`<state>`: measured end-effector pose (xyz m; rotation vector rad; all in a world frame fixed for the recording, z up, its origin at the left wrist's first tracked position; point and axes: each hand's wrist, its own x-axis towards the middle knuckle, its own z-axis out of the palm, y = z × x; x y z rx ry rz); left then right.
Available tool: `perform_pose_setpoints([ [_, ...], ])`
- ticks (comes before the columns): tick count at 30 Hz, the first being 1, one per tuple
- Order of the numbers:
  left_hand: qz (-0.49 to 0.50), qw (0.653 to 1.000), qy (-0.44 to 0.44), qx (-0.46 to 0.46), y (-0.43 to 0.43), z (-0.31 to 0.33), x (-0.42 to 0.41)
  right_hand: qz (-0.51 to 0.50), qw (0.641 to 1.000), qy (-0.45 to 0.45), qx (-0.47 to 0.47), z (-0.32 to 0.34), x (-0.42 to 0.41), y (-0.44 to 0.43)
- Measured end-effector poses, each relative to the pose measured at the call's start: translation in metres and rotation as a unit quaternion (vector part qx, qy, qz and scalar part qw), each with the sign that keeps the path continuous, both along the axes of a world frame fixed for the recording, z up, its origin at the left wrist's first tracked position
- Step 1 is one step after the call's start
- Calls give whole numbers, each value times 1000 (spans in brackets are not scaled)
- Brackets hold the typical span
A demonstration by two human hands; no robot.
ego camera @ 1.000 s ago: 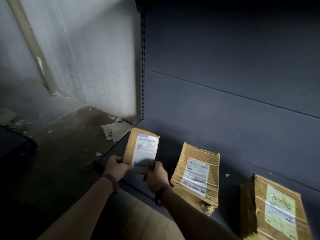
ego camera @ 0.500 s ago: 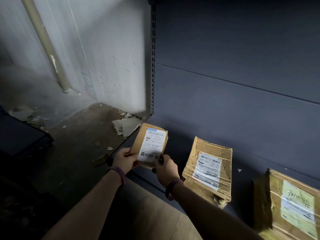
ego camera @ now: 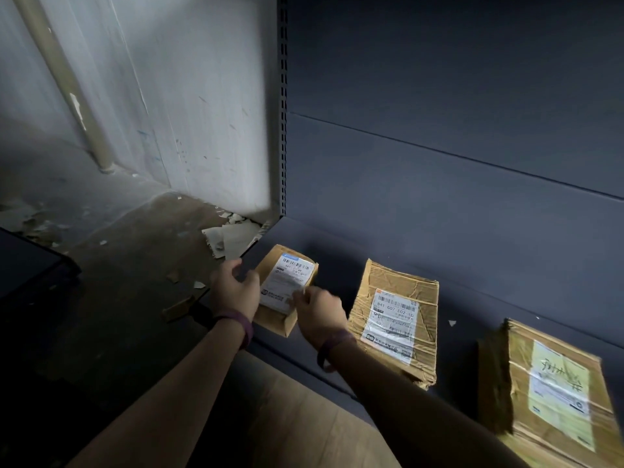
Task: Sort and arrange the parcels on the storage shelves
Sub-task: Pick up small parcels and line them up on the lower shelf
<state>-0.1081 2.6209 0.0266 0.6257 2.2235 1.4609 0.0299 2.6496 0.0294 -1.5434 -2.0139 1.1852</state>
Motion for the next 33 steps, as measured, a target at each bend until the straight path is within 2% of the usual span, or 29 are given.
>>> perform_pose_setpoints([
  [3, -69, 995, -9, 75, 14, 22, 31, -10, 992, -25, 124, 28, 22, 14],
  [6, -173, 981, -35, 78, 28, 28, 73, -61, 981, -57, 175, 38, 67, 27],
  [9, -272, 962, -31, -8, 41, 23, 110, -123, 968, -145, 163, 34, 121, 38],
  [12, -331, 940, 13, -86, 47, 17, 130, -180, 958, -212, 72, 24, 165, 45],
  [16, -368, 920, 4, -133, 49, 9, 141, -172, 974, -103, -102, 18, 190, 43],
  [20, -373, 917, -9, -138, 46, 7, 138, -144, 975, -23, -165, 14, 193, 40],
  [22, -365, 923, -25, -123, 46, 8, 136, -166, 974, 20, -152, 11, 193, 42],
  [25, -298, 950, -70, -63, 48, 14, 131, -200, 963, 123, -133, 14, 195, 45],
  [27, -268, 956, -112, -33, 49, 17, 128, -207, 953, 180, -130, 19, 199, 46],
  [33, -267, 957, -110, -29, 53, 6, 122, -196, 950, 211, -116, 19, 202, 46],
])
